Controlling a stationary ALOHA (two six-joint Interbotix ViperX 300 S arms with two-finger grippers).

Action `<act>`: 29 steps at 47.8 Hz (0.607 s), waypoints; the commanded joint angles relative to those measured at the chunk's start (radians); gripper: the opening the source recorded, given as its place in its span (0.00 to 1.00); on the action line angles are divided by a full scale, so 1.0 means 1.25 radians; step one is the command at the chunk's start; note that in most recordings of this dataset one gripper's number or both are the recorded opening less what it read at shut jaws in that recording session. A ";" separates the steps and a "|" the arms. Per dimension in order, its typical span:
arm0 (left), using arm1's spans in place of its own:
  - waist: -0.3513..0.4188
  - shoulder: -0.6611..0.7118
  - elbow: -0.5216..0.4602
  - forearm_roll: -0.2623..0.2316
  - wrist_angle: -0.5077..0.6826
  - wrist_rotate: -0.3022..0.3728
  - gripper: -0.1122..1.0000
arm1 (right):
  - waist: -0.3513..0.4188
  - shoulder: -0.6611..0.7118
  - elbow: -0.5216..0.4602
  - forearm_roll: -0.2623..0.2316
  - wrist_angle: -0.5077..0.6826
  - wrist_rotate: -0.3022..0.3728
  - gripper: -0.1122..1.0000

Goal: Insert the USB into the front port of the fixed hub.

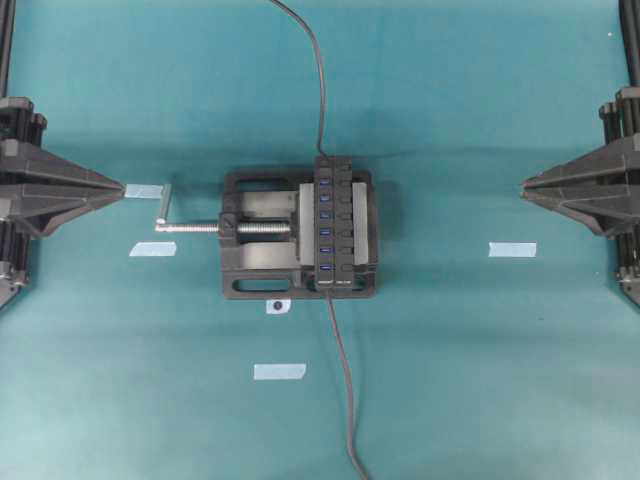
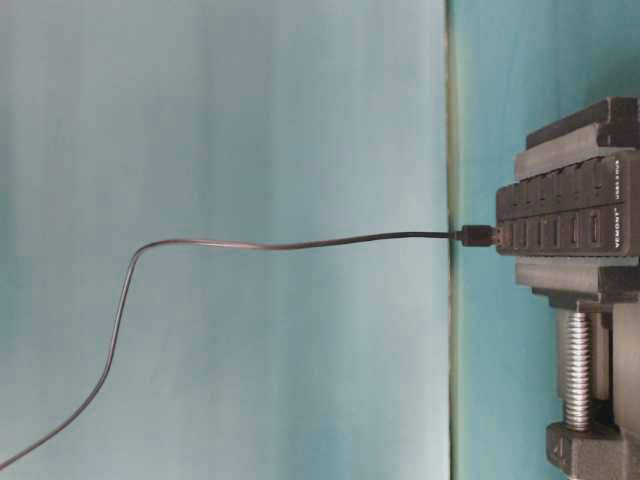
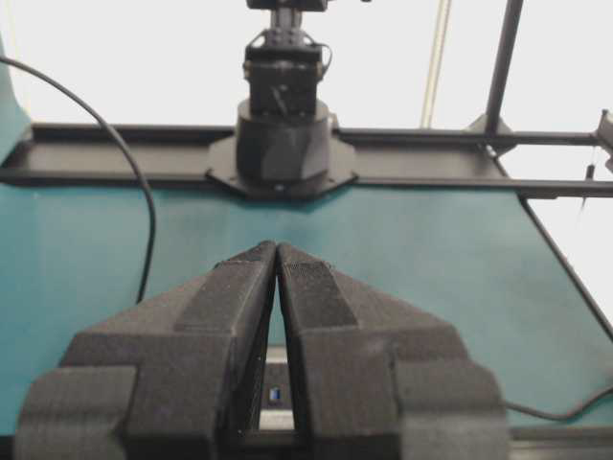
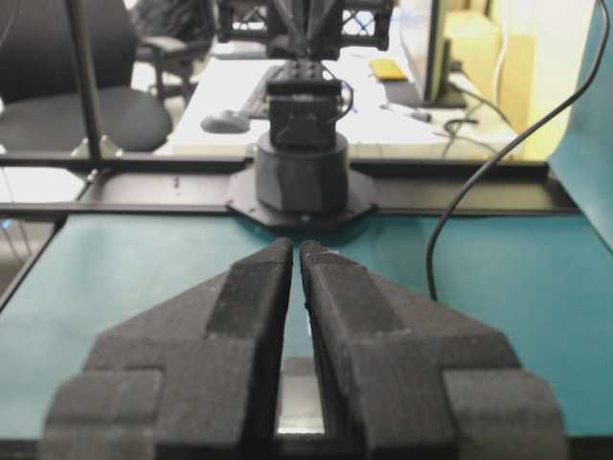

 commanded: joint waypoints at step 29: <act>0.002 0.007 -0.063 0.007 0.200 -0.009 0.10 | -0.096 0.009 -0.049 0.034 0.174 0.092 0.06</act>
